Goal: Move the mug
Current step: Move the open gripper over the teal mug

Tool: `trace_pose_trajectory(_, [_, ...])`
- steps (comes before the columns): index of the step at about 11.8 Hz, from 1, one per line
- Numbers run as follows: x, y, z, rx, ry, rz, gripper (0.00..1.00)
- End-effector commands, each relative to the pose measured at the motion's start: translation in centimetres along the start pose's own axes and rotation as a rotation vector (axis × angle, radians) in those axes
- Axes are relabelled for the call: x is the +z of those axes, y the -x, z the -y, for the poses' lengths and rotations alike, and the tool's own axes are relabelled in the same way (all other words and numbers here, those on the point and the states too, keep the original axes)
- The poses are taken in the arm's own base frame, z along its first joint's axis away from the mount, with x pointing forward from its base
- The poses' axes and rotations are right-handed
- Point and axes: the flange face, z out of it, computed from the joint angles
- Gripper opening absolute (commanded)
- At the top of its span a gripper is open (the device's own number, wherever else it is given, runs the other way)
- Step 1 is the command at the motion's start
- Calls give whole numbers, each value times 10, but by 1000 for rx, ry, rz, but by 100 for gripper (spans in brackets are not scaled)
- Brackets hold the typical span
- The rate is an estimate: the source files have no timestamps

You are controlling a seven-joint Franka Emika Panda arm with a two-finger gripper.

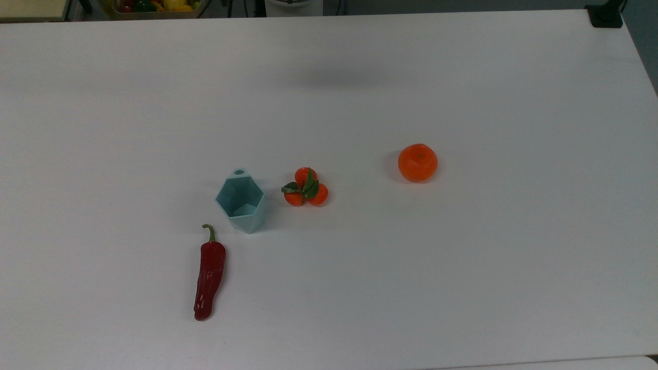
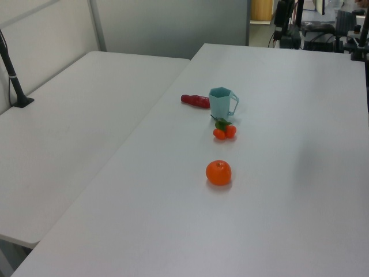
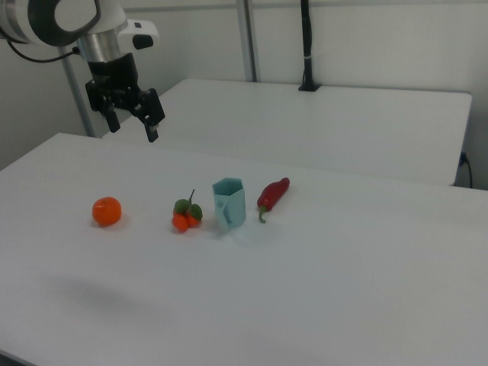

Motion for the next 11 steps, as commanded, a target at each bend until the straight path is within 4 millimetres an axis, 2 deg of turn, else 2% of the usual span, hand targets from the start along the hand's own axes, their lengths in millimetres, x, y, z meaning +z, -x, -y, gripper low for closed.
trace_pose_trajectory(1, [-2,6,0,-17,7,-12,100])
trace_pose_trajectory(11, [5,7,0,-29,0,-1,100])
